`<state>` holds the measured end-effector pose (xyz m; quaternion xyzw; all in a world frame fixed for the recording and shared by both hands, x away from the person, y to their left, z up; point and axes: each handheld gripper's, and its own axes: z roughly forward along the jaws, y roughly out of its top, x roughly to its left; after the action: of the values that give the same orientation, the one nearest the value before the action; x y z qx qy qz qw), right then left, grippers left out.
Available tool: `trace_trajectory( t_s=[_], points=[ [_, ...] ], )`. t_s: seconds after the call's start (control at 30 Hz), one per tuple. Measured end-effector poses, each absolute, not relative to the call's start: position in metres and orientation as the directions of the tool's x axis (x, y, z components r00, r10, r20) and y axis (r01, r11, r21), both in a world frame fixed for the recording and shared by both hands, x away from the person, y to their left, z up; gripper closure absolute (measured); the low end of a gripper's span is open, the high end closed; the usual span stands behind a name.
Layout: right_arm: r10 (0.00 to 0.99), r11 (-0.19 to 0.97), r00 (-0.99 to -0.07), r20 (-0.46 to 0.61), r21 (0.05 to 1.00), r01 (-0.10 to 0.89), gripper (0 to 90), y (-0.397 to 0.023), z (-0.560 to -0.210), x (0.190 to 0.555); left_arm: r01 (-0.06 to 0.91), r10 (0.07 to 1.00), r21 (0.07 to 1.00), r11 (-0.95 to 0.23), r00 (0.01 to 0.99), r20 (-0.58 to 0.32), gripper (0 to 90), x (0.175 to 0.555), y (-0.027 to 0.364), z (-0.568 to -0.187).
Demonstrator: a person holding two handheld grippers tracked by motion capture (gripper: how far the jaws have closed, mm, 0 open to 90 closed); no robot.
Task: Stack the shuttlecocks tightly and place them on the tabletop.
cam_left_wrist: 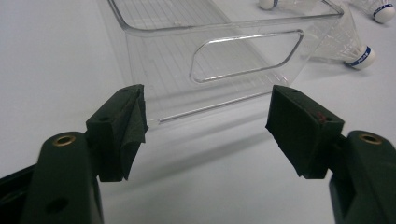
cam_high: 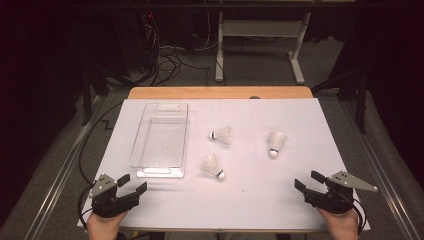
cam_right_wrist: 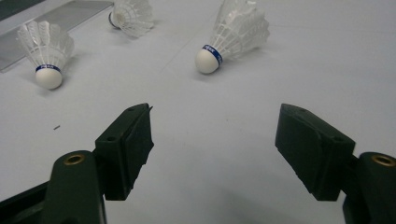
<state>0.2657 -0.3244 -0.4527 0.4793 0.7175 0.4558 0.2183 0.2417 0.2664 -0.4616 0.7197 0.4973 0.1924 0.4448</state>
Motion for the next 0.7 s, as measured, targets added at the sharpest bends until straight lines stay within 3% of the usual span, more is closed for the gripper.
trace_trajectory(
  t_s=[0.7],
  points=[
    [0.876,0.156,-0.47,0.108,0.859,0.488,31.2,-0.306,-0.442,0.301,0.549,0.882,0.828,-0.116,0.44,-0.168,29.4,0.242,0.264,-0.462]
  ],
)
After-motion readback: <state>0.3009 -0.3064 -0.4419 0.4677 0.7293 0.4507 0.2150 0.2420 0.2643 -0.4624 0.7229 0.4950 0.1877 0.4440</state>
